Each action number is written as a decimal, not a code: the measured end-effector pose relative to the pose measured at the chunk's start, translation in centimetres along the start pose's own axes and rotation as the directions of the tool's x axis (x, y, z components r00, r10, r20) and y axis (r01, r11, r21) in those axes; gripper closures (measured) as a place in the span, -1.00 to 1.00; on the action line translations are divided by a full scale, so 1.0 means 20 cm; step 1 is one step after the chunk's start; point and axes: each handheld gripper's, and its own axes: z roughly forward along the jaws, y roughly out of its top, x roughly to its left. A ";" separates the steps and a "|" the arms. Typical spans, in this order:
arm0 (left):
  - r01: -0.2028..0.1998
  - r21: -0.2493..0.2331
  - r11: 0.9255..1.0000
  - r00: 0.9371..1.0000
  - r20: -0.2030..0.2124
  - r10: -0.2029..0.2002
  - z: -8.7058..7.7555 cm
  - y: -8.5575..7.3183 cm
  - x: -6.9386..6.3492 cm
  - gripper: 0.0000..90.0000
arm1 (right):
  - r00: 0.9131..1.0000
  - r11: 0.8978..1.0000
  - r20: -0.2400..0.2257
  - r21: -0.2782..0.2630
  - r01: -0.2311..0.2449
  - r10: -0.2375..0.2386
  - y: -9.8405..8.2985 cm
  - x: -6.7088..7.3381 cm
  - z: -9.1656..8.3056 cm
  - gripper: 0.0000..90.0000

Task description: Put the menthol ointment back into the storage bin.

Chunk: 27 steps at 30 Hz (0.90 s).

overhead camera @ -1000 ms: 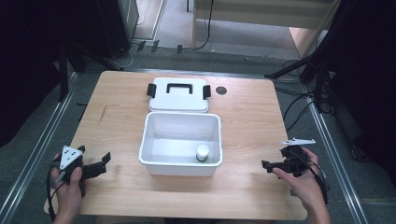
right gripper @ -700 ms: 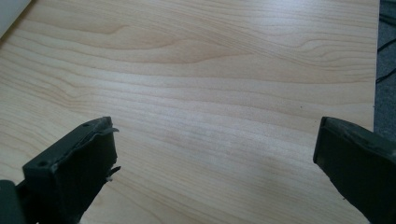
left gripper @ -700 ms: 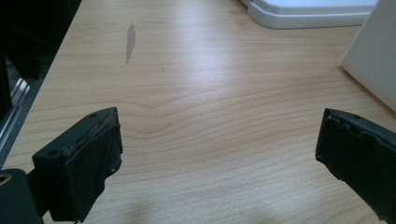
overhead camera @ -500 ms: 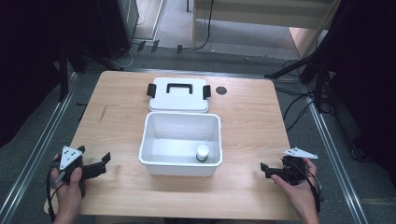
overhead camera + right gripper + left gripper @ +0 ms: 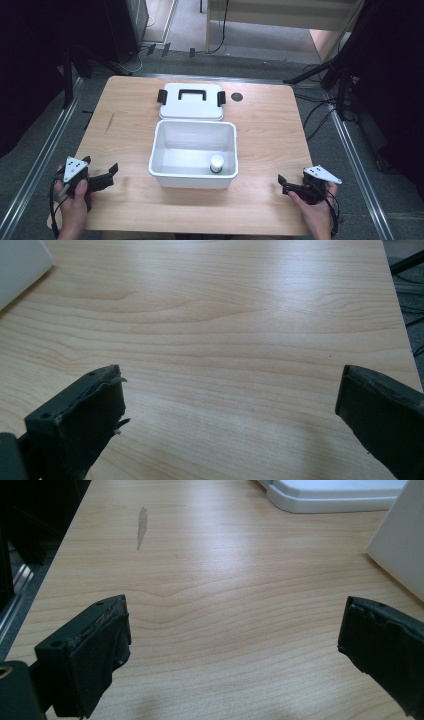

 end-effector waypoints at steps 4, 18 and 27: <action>0.004 -0.002 1.000 1.000 0.004 -0.004 0.00 0.00 0.00 -0.97 | 1.000 0.999 0.015 -0.052 -0.007 0.008 -0.01 0.00 -0.02 -0.99; 0.009 -0.010 1.000 1.000 0.016 -0.009 -0.01 0.00 0.01 -0.97 | 0.992 0.985 0.124 -0.164 0.048 -0.028 -0.05 0.04 -0.06 -1.00; 0.019 -0.017 1.000 0.999 0.026 -0.019 -0.01 -0.01 0.01 -0.97 | 0.998 0.984 0.065 -0.173 0.036 -0.025 -0.05 0.04 -0.07 -1.00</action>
